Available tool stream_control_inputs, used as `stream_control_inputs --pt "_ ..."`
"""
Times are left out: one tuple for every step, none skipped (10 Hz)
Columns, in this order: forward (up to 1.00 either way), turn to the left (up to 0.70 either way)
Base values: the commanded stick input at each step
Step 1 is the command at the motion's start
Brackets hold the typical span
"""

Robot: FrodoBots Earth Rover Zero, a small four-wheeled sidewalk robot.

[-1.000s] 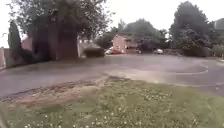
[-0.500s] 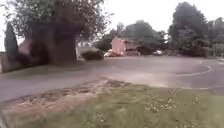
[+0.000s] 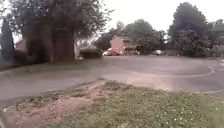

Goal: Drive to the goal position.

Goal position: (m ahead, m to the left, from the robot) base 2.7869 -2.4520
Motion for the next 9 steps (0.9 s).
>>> stream_control_inputs --pt "0.70 0.00" --pt "0.70 0.00" --pt "0.70 0.00" --pt "0.70 0.00" --pt "0.70 0.00" --pt "0.70 0.00" --pt "0.70 0.00" --pt "0.70 0.00" --pt "0.70 0.00"
